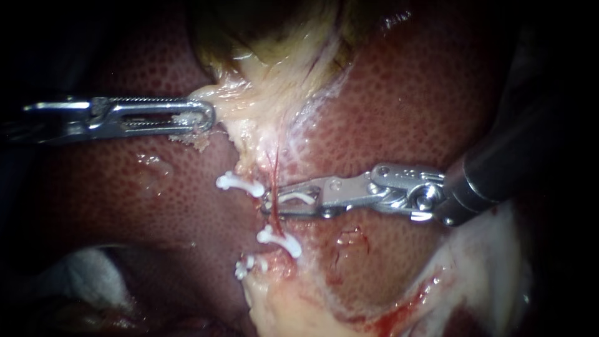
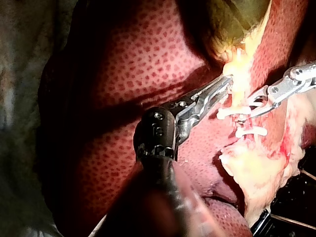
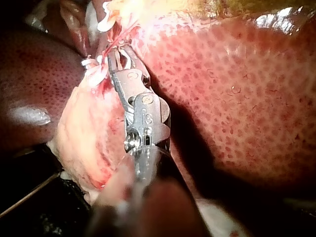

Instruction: Clipping second clip right tube

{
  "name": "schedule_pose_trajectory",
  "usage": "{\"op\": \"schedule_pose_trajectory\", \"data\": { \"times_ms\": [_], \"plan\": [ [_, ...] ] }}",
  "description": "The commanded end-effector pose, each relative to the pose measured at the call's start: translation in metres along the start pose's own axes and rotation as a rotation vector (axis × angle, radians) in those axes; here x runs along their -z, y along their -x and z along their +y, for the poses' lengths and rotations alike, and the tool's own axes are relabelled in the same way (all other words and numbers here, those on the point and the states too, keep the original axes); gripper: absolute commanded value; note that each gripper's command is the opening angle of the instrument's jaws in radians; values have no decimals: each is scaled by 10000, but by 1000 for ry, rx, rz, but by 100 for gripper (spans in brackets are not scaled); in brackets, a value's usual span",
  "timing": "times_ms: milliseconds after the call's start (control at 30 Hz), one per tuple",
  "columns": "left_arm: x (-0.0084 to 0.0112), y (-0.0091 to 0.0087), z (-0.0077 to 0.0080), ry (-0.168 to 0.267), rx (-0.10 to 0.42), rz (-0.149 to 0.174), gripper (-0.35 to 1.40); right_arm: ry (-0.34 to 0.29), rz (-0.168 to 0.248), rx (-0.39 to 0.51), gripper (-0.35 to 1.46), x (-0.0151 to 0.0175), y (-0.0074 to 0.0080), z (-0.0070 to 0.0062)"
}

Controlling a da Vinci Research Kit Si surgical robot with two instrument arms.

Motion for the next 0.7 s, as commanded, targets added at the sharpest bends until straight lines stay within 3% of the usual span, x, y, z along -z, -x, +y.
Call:
{"op": "schedule_pose_trajectory", "data": {
  "times_ms": [33,467,700],
  "plan": [
    [0,0,0,0,0,0,-35,0,0,0,-6,0,0,0],
    [1,0,1,0,0,0,-35,-5,0,0,3,10,1,-1],
    [1,0,1,0,0,0,-35,26,8,-15,10,56,-11,1]
  ]
}}
